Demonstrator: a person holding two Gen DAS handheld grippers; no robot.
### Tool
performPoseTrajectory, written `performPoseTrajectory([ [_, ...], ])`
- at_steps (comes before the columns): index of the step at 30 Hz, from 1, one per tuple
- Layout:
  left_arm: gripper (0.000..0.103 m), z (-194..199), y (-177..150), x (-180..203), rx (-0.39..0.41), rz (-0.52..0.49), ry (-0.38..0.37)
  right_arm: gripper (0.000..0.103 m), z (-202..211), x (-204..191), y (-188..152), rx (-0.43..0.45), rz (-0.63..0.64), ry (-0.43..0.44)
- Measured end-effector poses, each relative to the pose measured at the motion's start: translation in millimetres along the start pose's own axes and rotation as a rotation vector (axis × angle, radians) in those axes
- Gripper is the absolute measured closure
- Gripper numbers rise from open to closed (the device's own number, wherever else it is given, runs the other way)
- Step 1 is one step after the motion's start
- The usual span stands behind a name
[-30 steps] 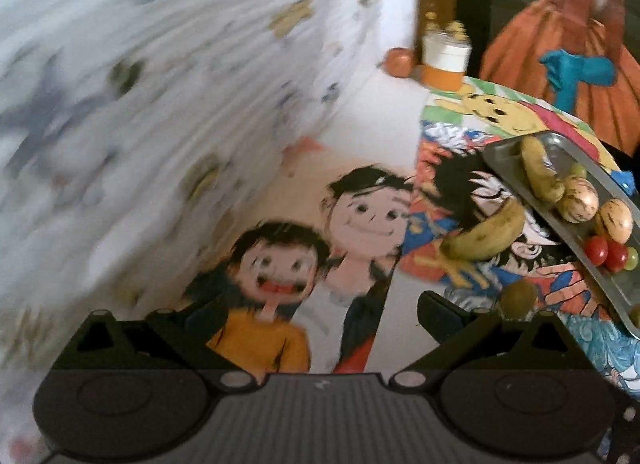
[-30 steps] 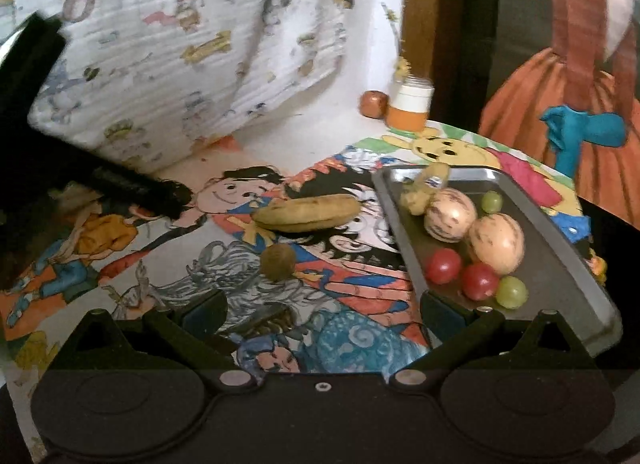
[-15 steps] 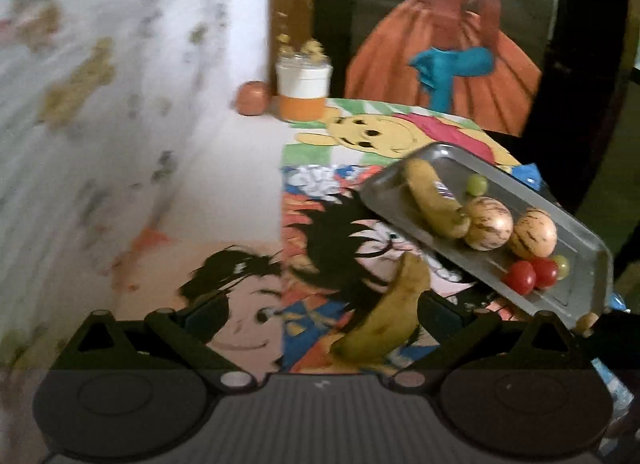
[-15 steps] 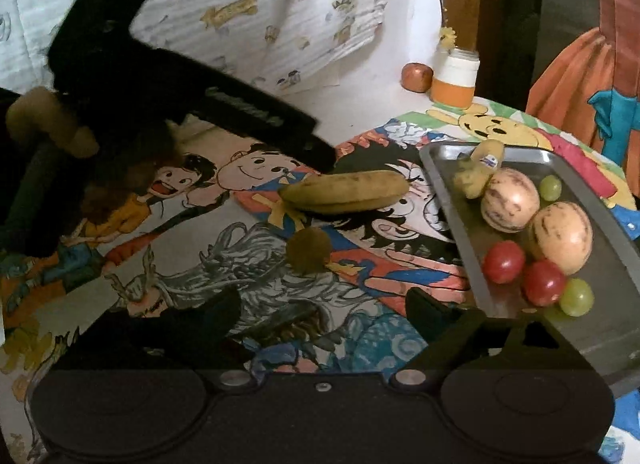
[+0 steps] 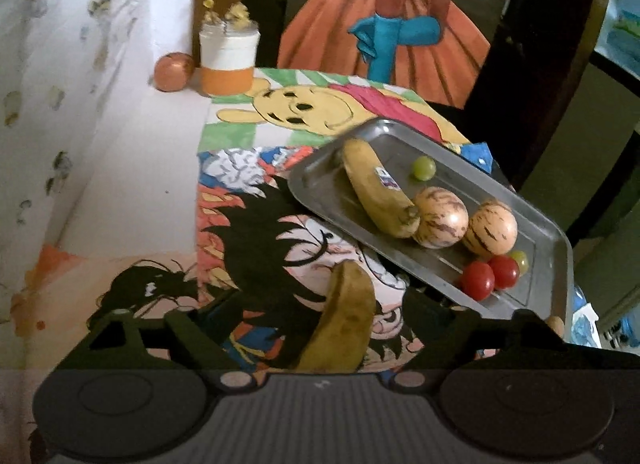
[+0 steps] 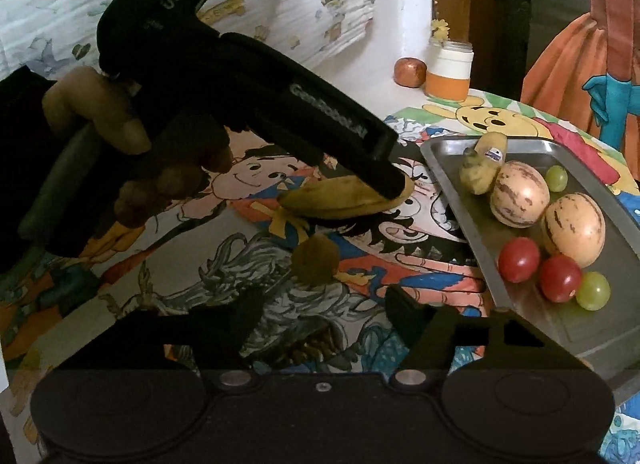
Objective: Organize fruits
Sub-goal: 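Grasp the second yellow banana with the left tool, then carry the yellow banana in the left tool over the grey tray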
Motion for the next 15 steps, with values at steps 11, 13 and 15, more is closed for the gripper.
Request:
performPoseTrajectory([
  [11, 0.052, -14, -4, 0, -0.06, 0.04, -0.033, 0.051, -6, -1, 7, 0.027, 0.002, -0.007],
  [13, 0.055, -16, -4, -1, -0.067, 0.062, -0.048, 0.052, -8, -1, 8, 0.03, -0.002, -0.002],
  [15, 0.059, -16, -3, -1, -0.067, 0.074, -0.058, 0.053, -9, -1, 9, 0.034, -0.007, 0.003],
])
Point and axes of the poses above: each gripper's, at about its wrist camera, not at the fingertips, and z roughly against the way its jaws point, x to its right, y to its top, the point moved 7 cm from there along -z, roughly the way its jaws point, and after that the axes turned 1 degree about z, right-handed, at the moved point
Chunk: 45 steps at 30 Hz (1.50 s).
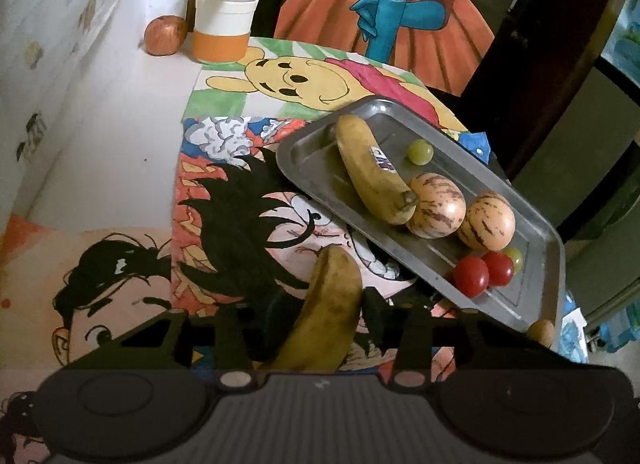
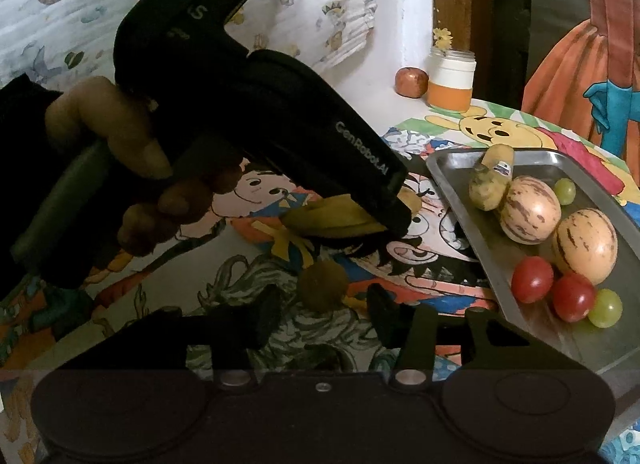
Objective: Organize fruits
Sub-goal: 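Carry the yellow banana in the left tool over the grey tray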
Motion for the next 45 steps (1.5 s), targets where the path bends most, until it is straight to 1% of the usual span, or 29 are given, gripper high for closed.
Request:
performPoseTrajectory([
  [1, 0.062, -1, 0, 1, -0.002, 0.002, -0.006, 0.054, -1, 0, 0, 0.001, 0.0, 0.0],
  [3, 0.062, -2, 0, 2, -0.002, 0.003, -0.01, 0.056, -3, 0, 1, 0.005, 0.001, -0.003],
  [5, 0.063, -2, 0, 2, -0.004, 0.005, -0.008, 0.061, -4, -1, 2, 0.008, 0.002, -0.002],
  [9, 0.065, -2, -1, 3, -0.009, 0.021, 0.0, 0.068, -6, -4, 4, 0.013, 0.014, -0.008],
  [10, 0.066, -2, 0, 2, -0.008, 0.028, 0.004, 0.072, -6, -4, 4, 0.013, 0.015, -0.009],
  [11, 0.067, -1, 0, 2, -0.007, 0.032, 0.01, 0.073, -6, -4, 4, 0.013, 0.013, -0.008],
  [16, 0.067, 4, -3, 1, -0.012, 0.057, 0.03, 0.073, -2, -3, 2, 0.012, -0.002, 0.003],
  [21, 0.068, 12, -10, -3, -0.027, 0.125, 0.049, 0.073, 8, -2, -4, 0.007, -0.017, 0.021],
  [23, 0.068, 17, -13, -5, -0.018, 0.149, 0.058, 0.073, 13, 0, -8, 0.006, -0.024, 0.021],
  [28, 0.068, 27, -20, 2, 0.004, 0.166, 0.074, 0.073, 29, 9, -19, 0.011, -0.06, 0.009],
  [36, 0.069, 39, -23, 29, 0.032, 0.158, 0.083, 0.073, 54, 32, -32, 0.026, -0.123, -0.019],
  [45, 0.07, 45, -13, 67, 0.078, 0.154, 0.063, 0.073, 88, 56, -36, 0.087, -0.164, -0.063],
])
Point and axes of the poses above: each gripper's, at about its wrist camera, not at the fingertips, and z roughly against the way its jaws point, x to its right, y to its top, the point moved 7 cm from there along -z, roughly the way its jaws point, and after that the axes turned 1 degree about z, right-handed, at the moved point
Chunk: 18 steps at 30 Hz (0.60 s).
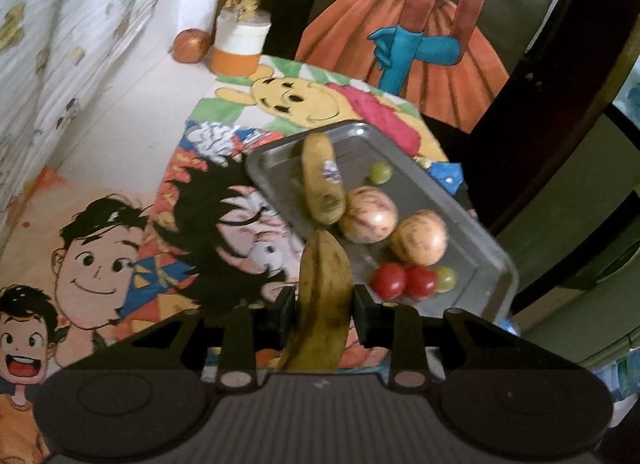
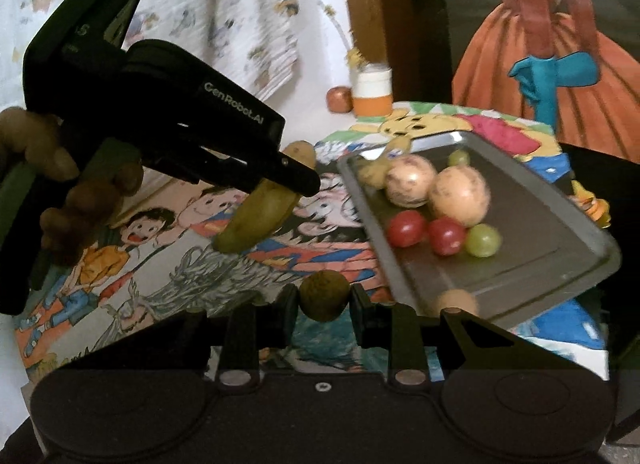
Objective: Organize fruits
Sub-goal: 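Carry the yellow banana in the left tool over the grey tray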
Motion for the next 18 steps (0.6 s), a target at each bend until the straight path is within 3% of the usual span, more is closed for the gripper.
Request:
performPoseTrajectory([
  [12, 0.071, 2, 16, 44, 0.126, 0.08, -0.083, 0.073, 33, 56, 18, 0.093, -0.057, -0.121],
  [18, 0.071, -11, 18, 62, 0.124, 0.105, -0.129, 0.073, 39, 89, 26, 0.12, -0.087, -0.206],
])
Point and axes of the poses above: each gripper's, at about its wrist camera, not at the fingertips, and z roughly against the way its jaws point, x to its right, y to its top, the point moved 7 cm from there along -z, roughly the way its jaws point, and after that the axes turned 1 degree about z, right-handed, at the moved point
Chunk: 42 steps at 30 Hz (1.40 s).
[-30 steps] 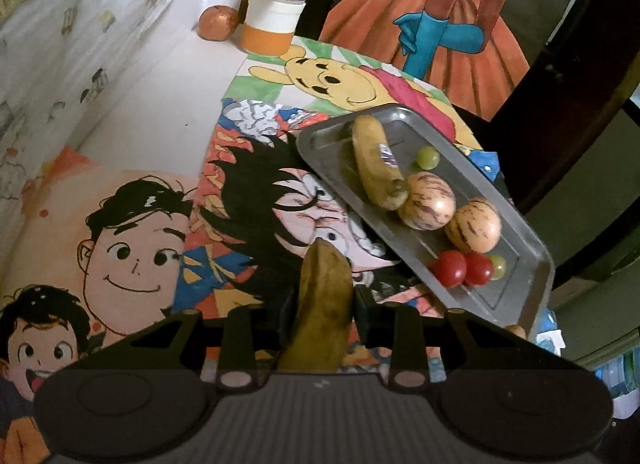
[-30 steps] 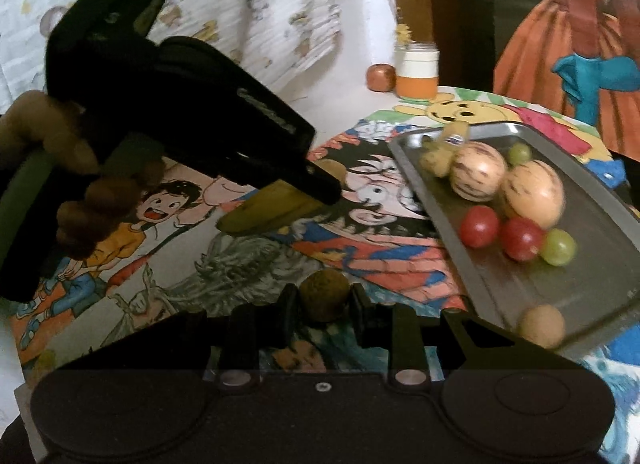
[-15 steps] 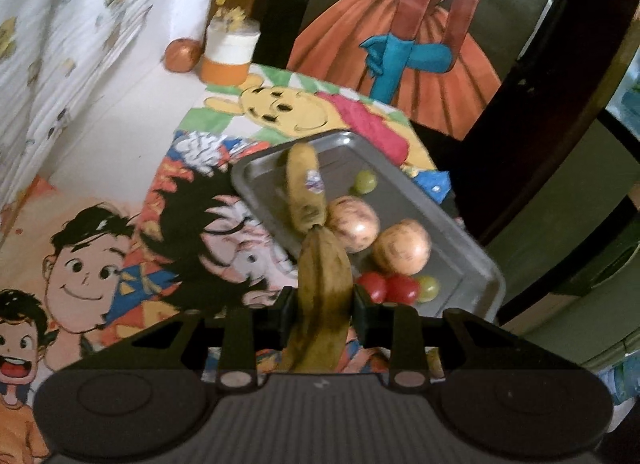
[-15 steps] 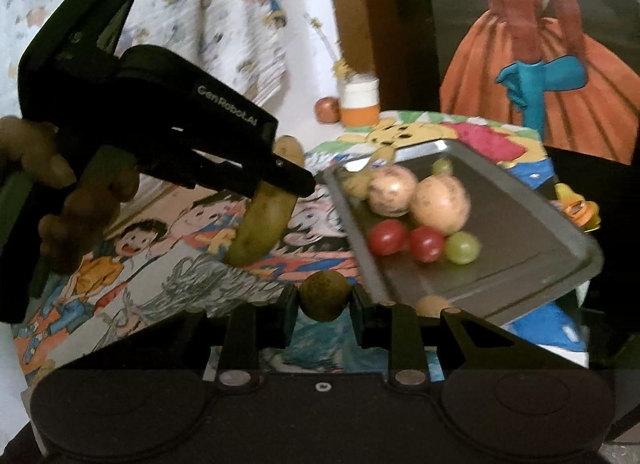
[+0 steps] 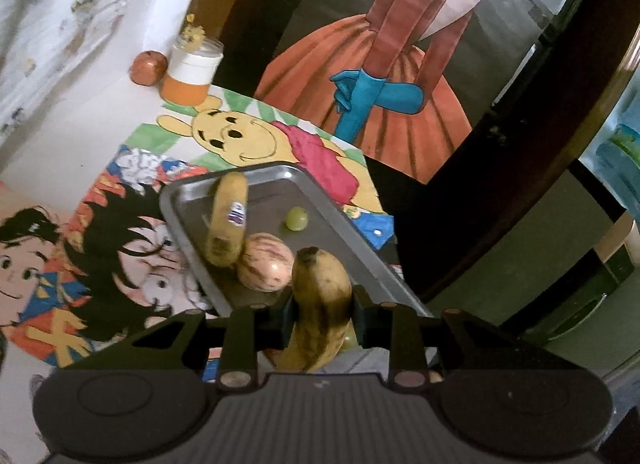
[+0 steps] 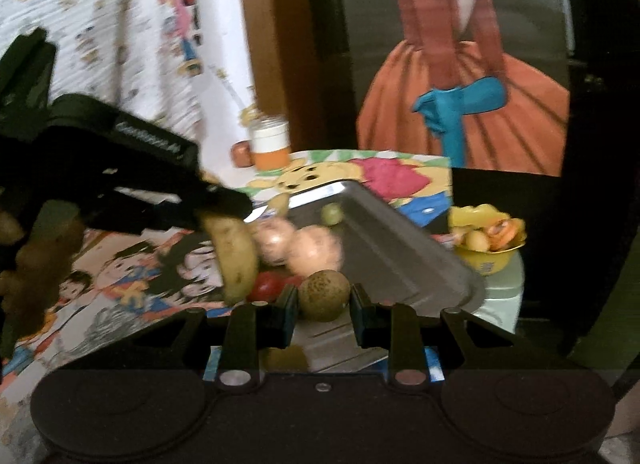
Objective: Organize fruits
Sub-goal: 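Carry the yellow banana in the left tool over the grey tray, then lower the banana into the tray and open the left tool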
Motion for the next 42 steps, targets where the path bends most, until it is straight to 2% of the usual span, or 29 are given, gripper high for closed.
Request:
performPoseTrajectory([
  [8, 0.071, -17, 1, 16, -0.007, 0.037, -0.047, 0.073, -15, 25, -2, -0.005, -0.027, -0.071],
  [15, 0.071, -29, -11, 22, -0.066, 0.014, -0.023, 0.073, -27, 36, -11, -0.036, -0.036, -0.109],
  [26, 0.071, -46, -23, 27, -0.092, -0.029, 0.017, 0.073, -40, 43, -18, -0.057, -0.045, -0.127],
  [42, 0.071, -52, -26, 30, -0.101, -0.045, 0.006, 0.073, -49, 47, -17, -0.064, -0.017, -0.139],
])
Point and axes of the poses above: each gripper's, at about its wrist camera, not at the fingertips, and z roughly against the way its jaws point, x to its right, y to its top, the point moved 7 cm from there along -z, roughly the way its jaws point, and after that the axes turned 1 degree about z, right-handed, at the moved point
